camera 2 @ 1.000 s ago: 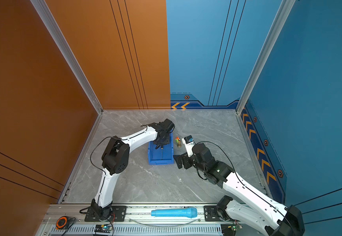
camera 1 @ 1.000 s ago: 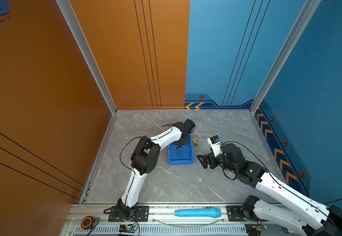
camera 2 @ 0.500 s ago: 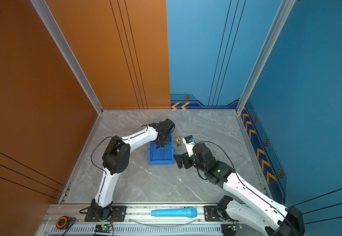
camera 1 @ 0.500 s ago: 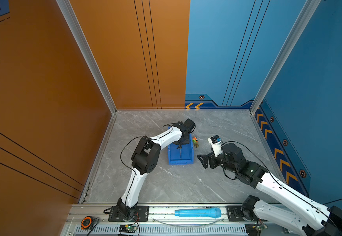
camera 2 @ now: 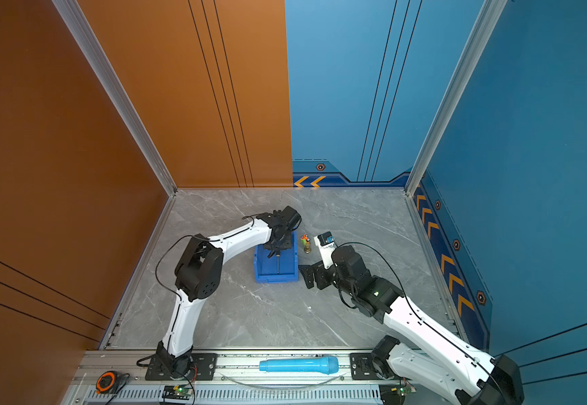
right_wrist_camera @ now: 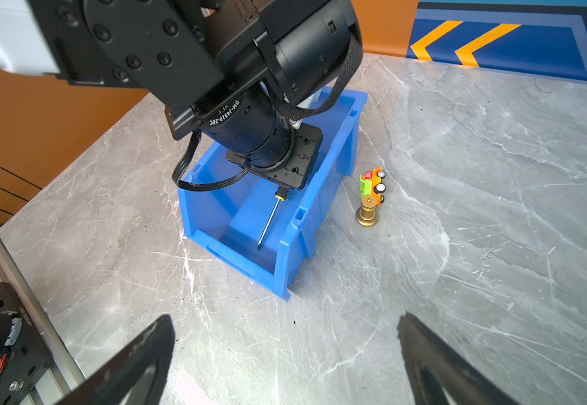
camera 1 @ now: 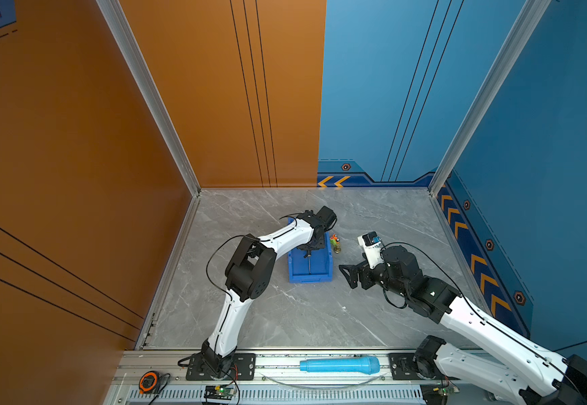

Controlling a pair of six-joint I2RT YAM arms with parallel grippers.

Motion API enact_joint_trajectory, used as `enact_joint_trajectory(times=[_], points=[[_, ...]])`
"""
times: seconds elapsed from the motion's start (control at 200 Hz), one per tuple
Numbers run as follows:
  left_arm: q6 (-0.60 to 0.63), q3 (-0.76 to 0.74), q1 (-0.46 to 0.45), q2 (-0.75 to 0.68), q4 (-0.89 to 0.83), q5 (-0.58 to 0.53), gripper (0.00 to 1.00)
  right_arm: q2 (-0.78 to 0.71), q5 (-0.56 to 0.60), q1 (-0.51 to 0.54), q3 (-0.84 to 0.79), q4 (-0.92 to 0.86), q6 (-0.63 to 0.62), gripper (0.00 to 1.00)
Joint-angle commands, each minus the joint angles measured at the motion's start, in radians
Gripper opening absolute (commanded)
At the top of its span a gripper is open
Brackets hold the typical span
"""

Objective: Put the screwdriver in the bin
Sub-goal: 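Lower the screwdriver tip into the bin and open the left gripper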

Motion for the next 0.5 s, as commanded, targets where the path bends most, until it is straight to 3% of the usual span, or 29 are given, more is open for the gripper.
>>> enact_joint_trajectory(times=[0.0,0.496], points=[[-0.018,-0.02,-0.003,-0.012,-0.019,0.012,0.08,-0.011,0.022,-0.003,-0.007,0.02,-0.002,1.0],[-0.002,-0.015,0.012,0.032,0.015,0.043,0.15,-0.03,0.033,-0.005,-0.007,0.003,0.0,1.0]])
